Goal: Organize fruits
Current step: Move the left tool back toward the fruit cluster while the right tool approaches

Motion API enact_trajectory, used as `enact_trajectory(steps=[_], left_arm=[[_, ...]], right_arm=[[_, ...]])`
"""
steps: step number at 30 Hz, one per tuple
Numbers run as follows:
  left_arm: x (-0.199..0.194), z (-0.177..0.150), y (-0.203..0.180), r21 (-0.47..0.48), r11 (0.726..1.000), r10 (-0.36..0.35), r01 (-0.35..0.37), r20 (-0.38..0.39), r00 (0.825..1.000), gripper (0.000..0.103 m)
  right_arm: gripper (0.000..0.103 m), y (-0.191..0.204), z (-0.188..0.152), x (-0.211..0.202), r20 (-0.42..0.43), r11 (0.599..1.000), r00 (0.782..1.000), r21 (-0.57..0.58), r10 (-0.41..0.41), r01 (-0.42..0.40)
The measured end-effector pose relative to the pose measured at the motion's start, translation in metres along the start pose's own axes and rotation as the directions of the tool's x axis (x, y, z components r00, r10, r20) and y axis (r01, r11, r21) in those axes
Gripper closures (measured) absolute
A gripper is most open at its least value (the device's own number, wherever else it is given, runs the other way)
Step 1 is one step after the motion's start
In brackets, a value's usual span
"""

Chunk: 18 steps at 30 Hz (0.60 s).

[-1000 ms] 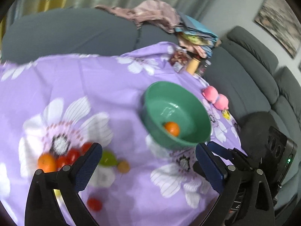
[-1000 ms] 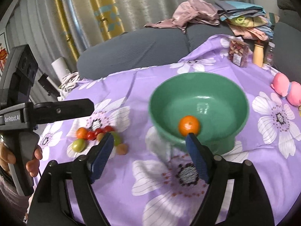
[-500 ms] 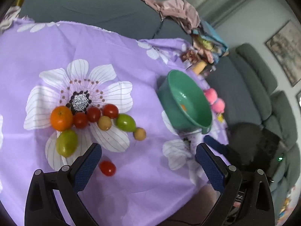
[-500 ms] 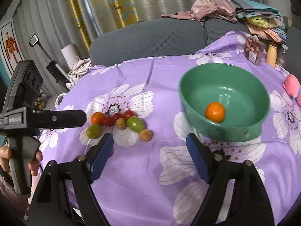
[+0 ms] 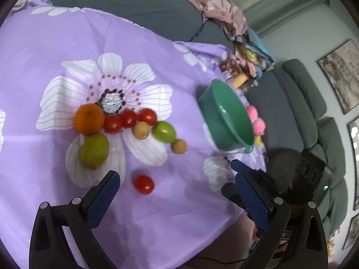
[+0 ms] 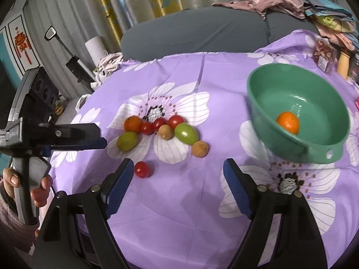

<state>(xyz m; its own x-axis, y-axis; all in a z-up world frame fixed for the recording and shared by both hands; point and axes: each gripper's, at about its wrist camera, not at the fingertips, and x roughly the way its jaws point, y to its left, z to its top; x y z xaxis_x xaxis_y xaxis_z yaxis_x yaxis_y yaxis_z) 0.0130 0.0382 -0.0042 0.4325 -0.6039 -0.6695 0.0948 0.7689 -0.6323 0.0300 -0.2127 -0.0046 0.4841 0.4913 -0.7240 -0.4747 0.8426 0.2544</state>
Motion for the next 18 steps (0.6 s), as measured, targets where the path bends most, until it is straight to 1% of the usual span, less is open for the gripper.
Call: enact_trajectory(steps=[3,9,12,18], left_arm=[[0.001,-0.001,0.005,0.012,0.996,0.085,-0.085,-0.003,0.996,0.002],[0.0,-0.005,0.015,0.05,0.985,0.165,-0.164,-0.007,0.986,0.002],[0.0,-0.007,0.016,0.061,0.985,0.164,-0.163,-0.015,0.986,0.002],[-0.002,-0.009,0.032,0.024,0.99,0.138,-0.137,-0.023,0.99,0.002]], right_arm=[[0.021,0.003,-0.001,0.006,-0.02,1.0,1.0,-0.004,0.016,-0.016],[0.021,0.01,-0.001,0.022,-0.068,0.999,0.997,-0.01,0.042,-0.043],[0.021,0.014,-0.003,0.028,-0.086,0.997,0.994,-0.02,0.068,-0.069],[0.021,0.015,-0.005,0.042,-0.13,0.994,0.986,-0.014,0.105,-0.108]])
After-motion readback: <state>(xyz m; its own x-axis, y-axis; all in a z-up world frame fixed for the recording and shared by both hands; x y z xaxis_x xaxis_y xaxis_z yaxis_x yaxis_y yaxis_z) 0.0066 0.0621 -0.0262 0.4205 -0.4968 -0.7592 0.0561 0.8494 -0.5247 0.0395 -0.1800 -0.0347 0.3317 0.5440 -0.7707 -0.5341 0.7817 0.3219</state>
